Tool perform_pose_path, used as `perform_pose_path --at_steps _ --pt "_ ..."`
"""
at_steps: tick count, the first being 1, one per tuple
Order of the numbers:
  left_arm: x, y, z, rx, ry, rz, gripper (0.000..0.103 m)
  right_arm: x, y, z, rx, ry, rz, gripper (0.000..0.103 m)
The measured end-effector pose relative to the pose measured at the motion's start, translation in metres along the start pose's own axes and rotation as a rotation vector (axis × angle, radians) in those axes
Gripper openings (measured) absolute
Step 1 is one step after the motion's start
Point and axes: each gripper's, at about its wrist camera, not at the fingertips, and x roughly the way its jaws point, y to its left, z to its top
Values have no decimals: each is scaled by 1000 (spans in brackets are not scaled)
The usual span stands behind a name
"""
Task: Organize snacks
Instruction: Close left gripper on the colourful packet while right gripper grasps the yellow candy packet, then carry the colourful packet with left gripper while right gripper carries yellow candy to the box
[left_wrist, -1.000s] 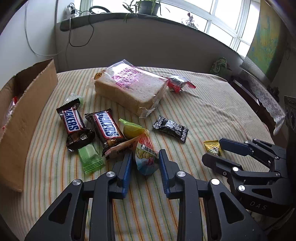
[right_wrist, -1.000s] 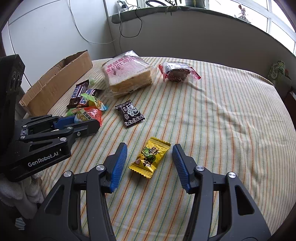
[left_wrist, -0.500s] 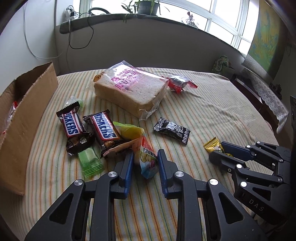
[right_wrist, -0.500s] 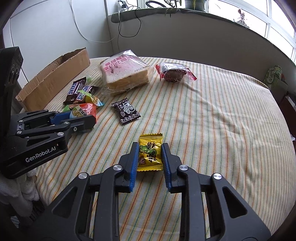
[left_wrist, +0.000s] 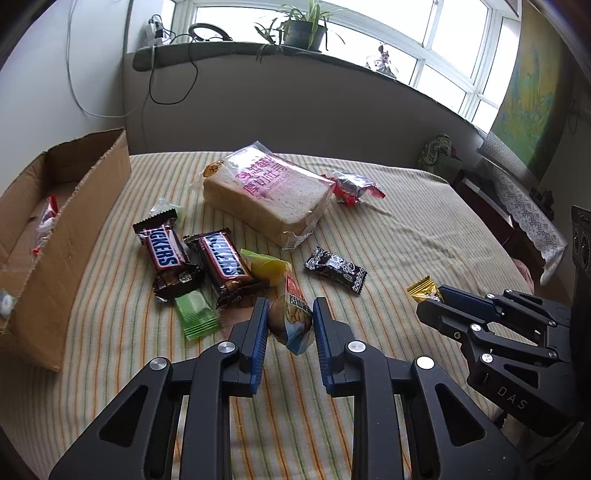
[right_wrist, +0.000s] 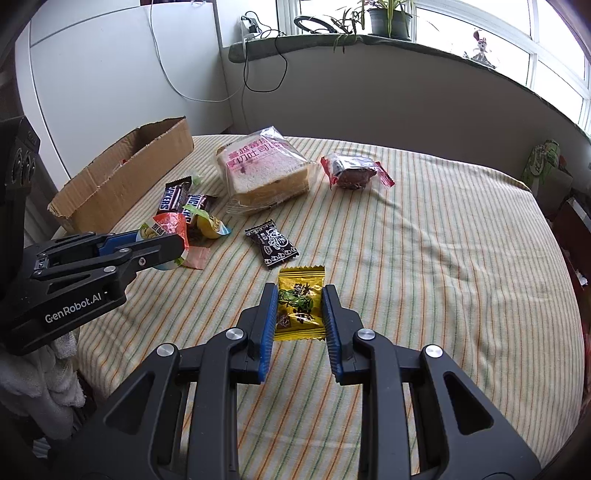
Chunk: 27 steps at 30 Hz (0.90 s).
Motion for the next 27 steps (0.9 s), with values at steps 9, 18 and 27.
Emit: perform_pose_path --at_steps 9,18,27 --pt "-32 23 6 -46 -74 12 23 -8 32 22 -49 -34 34 25" --pt "-58 64 9 -110 -132 50 22 -3 74 53 -113 -68 81 25" --pt "-83 108 11 -170 -183 110 22 10 119 85 -177 -87 135 25"
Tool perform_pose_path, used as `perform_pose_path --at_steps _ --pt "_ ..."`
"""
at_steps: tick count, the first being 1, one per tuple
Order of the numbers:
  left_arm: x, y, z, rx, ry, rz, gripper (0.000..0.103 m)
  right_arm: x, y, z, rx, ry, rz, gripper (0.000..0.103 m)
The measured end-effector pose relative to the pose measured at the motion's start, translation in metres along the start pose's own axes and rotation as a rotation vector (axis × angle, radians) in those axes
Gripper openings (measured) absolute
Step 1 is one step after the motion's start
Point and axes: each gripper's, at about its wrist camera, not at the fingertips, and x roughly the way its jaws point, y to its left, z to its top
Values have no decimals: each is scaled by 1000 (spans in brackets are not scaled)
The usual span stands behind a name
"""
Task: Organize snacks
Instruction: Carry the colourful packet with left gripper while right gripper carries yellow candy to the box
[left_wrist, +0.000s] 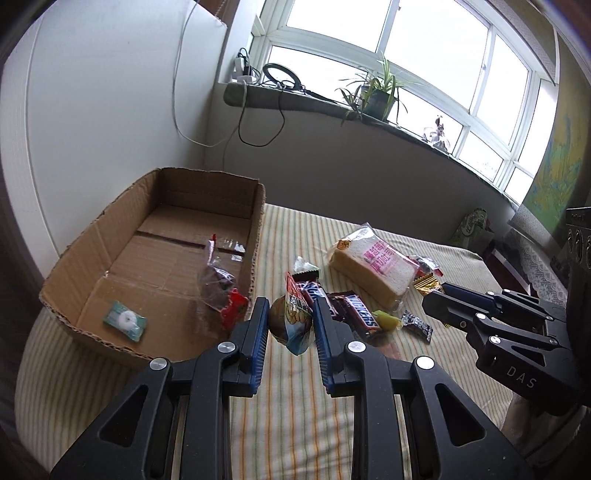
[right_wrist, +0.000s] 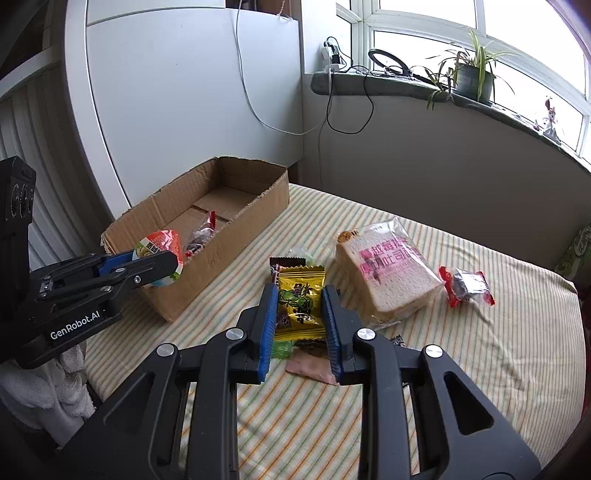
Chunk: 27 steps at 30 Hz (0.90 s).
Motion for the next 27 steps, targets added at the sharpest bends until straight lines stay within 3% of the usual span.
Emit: perform_pose_path --at_steps 13,27 --pt "-11 50 8 -63 -41 70 23 36 57 41 -90 -1 71 25" --pt "-6 97 15 -114 -44 125 22 84 106 58 -152 38 132 25"
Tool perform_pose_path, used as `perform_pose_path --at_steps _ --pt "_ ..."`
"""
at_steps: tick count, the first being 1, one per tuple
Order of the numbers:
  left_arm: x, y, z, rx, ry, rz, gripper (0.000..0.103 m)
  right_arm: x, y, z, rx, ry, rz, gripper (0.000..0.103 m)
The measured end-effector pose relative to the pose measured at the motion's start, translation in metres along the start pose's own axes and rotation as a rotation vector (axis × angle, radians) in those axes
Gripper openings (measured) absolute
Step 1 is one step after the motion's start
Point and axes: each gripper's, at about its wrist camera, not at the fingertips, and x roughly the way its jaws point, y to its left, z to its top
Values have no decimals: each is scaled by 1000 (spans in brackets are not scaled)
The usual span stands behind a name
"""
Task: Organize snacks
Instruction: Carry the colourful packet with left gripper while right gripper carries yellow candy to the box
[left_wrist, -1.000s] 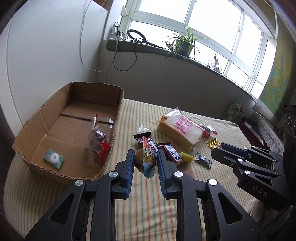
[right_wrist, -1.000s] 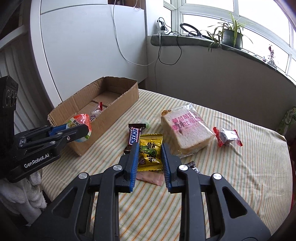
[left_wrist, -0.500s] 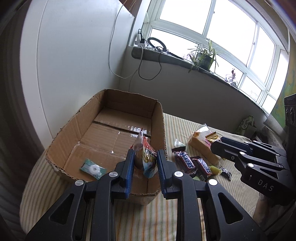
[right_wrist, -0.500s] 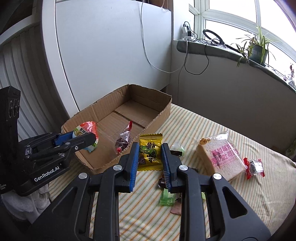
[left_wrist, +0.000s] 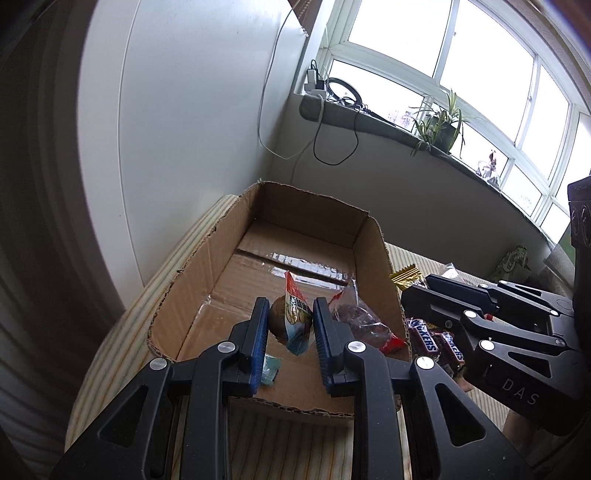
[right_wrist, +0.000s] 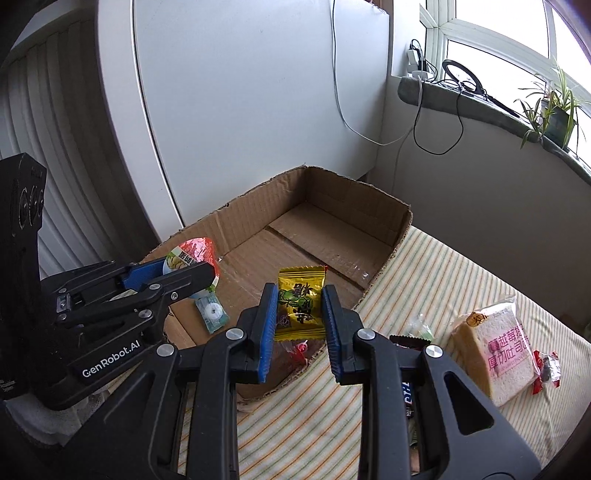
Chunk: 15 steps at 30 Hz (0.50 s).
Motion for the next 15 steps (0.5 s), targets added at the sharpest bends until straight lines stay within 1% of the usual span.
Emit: perform_pose_path --at_steps 6,15 --pt "4 8 1 -17 5 7 22 12 7 2 -11 17 14 25" --pt "5 17 3 -30 7 13 22 19 10 2 -13 30 27 25"
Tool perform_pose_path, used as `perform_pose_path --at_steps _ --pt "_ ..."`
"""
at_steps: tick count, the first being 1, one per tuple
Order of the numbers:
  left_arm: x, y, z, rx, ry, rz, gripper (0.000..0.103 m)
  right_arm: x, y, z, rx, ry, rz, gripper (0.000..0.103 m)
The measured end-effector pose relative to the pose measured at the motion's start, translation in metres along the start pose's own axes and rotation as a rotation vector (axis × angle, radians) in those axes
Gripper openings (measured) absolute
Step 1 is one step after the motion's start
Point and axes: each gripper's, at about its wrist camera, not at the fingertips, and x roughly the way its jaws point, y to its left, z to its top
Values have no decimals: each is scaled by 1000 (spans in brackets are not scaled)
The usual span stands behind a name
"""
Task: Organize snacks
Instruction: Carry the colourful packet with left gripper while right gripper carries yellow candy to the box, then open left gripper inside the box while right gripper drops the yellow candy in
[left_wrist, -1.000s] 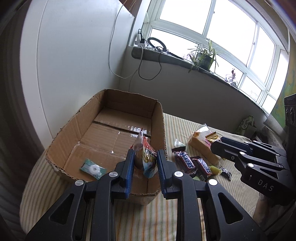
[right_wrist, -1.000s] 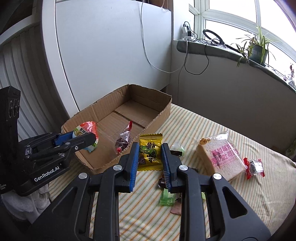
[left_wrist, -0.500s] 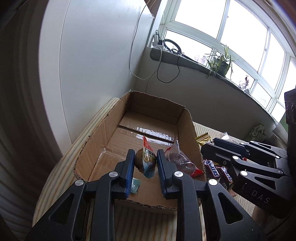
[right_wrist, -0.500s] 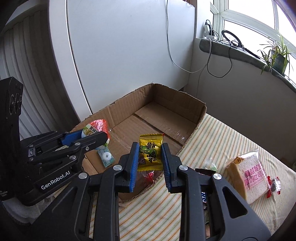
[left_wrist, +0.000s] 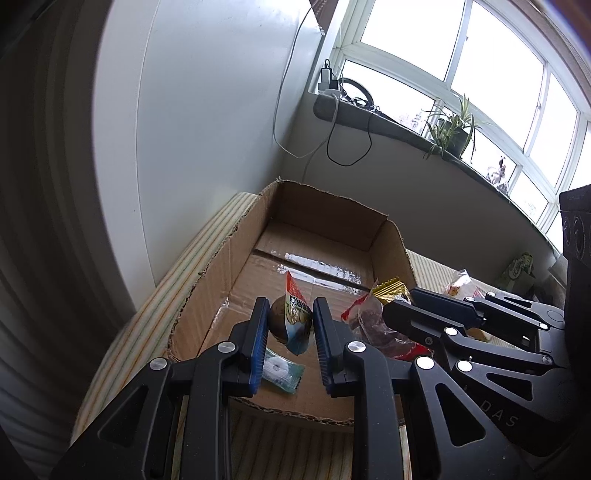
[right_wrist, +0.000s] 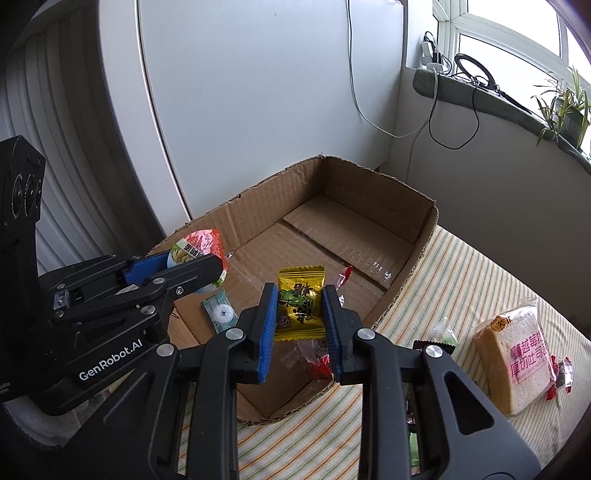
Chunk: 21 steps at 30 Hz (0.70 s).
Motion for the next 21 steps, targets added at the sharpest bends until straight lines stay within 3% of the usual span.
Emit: perform_pose_path --at_steps 8,12,15,19,21 --pt "1 0 2 1 3 10 23 -4 3 0 -17 -9 -6 26" --pt "-1 1 3 -6 2 17 25 -8 4 -1 -19 -24 -14 53" --pt "-3 1 4 -6 -2 23 29 -12 4 0 -23 -30 -16 54" --pt "-7 2 5 -8 -8 32 29 -20 4 -2 -26 -44 -33 69" --pt "-11 2 5 -7 -15 36 29 -25 3 -4 -25 -49 -35 69"
